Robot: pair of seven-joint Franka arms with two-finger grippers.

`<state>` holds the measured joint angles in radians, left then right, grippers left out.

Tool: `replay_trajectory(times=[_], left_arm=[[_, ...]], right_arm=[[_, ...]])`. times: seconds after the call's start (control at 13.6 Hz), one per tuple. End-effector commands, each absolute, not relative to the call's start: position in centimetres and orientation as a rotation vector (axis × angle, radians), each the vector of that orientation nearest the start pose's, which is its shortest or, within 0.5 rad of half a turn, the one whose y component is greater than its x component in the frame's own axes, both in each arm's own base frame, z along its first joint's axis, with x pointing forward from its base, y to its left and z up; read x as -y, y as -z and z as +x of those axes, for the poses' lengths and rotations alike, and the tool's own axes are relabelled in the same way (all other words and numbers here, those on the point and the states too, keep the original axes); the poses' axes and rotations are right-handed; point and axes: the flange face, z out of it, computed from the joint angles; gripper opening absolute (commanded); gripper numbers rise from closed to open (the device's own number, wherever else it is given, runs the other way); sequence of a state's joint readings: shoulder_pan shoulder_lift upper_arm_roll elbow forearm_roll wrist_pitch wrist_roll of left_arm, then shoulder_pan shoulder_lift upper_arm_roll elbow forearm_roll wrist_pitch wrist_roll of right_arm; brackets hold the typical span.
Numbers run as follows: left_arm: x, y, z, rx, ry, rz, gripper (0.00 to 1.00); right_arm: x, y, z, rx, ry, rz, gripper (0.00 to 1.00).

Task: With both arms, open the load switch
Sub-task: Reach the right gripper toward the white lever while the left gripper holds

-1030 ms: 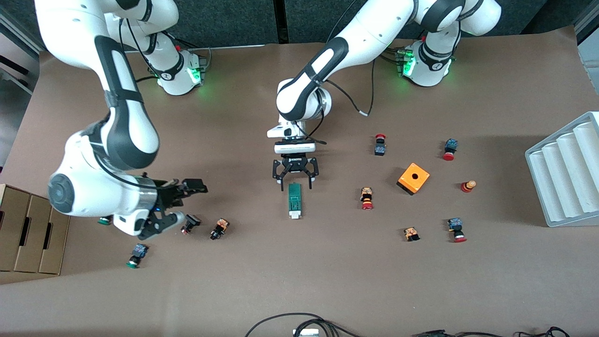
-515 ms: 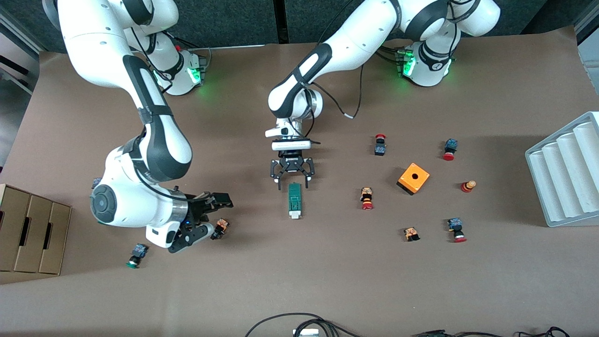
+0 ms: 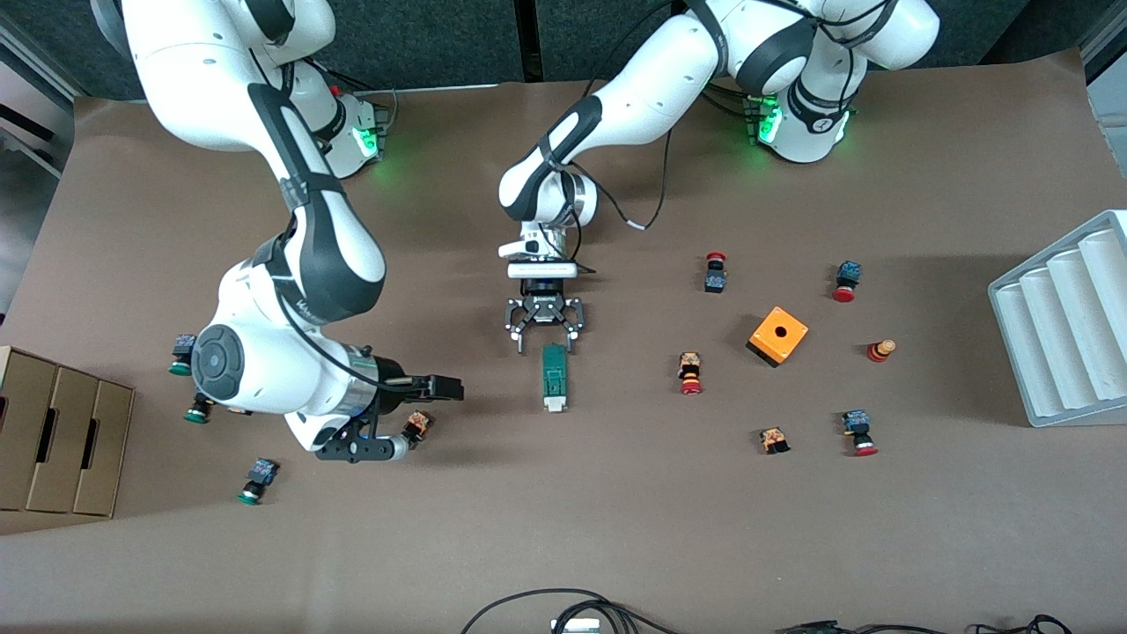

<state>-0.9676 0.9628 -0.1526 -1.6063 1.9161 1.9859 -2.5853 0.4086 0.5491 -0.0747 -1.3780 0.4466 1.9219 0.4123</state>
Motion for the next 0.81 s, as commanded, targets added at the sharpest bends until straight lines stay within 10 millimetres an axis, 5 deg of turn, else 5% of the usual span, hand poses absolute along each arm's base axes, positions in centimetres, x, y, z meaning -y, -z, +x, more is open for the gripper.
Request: replay_trajectory(times=[0.0, 0.29, 0.74], left_arm=[[57.5, -7.4, 35.9, 0.05, 1.984, -2.514, 1.0], [57.5, -6.7, 36.3, 0.045, 1.989, -2.508, 1.0], [57.0, -5.6, 36.3, 0.033, 1.971, -2.505, 1.0]], right_arm=[[-29.6, -41.3, 65.6, -0.707, -0.248, -2.679, 1.0], [-31.7, -40.6, 64.8, -1.108, -0.334, -2.582, 1.0], [-32.2, -38.1, 65.7, -1.628, -0.417, -2.357, 1.0]])
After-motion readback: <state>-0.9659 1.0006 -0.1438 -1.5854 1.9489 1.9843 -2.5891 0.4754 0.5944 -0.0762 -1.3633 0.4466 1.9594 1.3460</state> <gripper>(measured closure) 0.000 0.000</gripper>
